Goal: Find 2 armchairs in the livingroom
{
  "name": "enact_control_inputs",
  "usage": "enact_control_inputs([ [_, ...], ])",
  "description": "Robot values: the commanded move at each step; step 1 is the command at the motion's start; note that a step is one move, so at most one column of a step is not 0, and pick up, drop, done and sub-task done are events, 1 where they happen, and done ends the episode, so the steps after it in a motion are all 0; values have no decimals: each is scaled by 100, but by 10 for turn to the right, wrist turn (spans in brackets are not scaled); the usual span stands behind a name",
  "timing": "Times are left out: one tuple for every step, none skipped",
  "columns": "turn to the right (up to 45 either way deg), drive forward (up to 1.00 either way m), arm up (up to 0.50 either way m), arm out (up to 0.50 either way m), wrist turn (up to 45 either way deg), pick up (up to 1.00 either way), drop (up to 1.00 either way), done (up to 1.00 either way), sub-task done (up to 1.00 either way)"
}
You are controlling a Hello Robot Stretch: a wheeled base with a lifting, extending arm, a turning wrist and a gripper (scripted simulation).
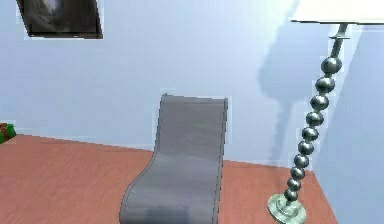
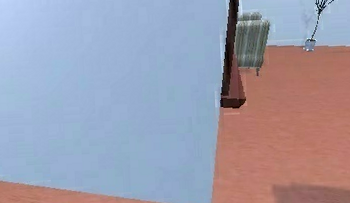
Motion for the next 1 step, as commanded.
enact_control_inputs([
  [0, 0, 0, 0, 0, 0, 0, 0, 100],
])
